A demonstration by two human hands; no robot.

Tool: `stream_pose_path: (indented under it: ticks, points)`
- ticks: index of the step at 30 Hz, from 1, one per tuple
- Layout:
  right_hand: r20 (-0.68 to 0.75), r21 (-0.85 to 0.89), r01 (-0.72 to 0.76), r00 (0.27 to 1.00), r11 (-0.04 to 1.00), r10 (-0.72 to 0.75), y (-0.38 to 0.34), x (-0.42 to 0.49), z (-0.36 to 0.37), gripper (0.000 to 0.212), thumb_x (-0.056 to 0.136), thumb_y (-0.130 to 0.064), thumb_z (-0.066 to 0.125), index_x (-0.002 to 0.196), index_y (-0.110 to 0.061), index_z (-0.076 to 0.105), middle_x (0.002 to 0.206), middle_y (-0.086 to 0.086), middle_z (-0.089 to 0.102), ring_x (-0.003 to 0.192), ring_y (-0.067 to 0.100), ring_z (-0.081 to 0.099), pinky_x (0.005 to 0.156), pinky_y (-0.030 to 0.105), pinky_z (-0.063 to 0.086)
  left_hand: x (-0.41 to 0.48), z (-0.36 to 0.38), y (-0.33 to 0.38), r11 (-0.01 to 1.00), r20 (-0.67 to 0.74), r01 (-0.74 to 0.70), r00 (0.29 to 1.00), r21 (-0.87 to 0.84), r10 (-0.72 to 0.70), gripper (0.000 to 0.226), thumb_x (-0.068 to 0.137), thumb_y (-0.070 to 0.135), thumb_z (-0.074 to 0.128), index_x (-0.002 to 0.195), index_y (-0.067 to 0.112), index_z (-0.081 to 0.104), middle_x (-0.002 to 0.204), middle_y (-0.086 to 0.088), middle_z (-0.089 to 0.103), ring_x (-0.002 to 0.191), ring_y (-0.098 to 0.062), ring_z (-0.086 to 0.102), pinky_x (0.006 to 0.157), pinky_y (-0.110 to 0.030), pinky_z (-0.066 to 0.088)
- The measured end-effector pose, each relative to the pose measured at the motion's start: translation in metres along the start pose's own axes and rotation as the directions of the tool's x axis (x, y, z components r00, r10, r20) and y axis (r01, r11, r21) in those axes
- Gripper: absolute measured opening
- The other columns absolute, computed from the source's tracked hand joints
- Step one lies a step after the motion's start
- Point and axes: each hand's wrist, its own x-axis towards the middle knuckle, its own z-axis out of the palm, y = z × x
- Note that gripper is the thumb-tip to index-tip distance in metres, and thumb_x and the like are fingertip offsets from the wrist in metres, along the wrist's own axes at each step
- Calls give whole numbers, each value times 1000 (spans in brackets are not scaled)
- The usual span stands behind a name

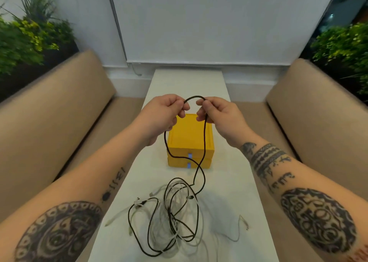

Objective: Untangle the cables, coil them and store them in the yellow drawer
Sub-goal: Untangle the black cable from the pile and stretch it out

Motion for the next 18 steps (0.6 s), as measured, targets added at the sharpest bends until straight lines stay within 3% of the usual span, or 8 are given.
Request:
stream_pose_path:
  ticks: [3,5,8,10,12,15,18]
  points:
    - [14,202,-43,999,978,41,-9,1,3,21,105,-24,50,105,-19,70,71,-4,58,69,17,58,78,36,56,6,3,0,995,-71,-82,994,-49,78,31,105,18,44,86,24,68,72,6,59,52,-9,38,52,-23,33]
    - [2,281,-35,999,959,36,-22,3,2,20,104,-25,51,104,-17,69,64,-8,48,59,11,45,67,33,49,10,5,1,991,-124,-122,985,-46,116,33,105,18,44,84,27,67,71,8,58,55,-8,40,54,-23,34]
    - [-1,115,38,999,993,-38,-49,7,-9,17,100,-25,59,93,-18,72,55,-15,49,54,11,33,52,30,29,14,4,0,986,-212,-166,964,-13,160,35,105,19,44,82,30,67,69,11,56,57,-7,40,55,-23,34]
    - [63,-73,58,997,996,-54,-63,10,-22,18,96,-31,64,88,-19,75,56,-11,49,55,14,34,49,30,29,16,0,0,982,-246,-187,953,-19,177,34,106,18,43,82,28,65,69,10,54,58,-6,39,55,-22,33]
    - [146,-154,26,989,988,-3,-65,11,-31,24,96,-37,64,88,-17,74,59,-5,48,54,14,37,48,27,32,18,-3,3,978,-269,-195,948,-79,167,34,107,18,40,83,24,62,71,7,52,60,-7,38,55,-21,32]
    - [261,-61,-89,960,994,102,-49,5,-41,32,103,-37,51,88,-12,66,59,-3,43,51,12,36,49,27,34,19,-8,15,932,-341,-200,936,-304,89,34,109,19,37,83,21,59,72,7,50,57,-6,35,53,-20,27]
    - [348,70,-245,915,967,206,-25,-5,-53,33,105,-34,46,85,-14,61,61,-2,34,52,13,29,54,30,30,18,-16,30,882,-388,-223,920,-415,50,32,108,18,35,84,20,56,69,8,49,53,-7,31,52,-23,24]
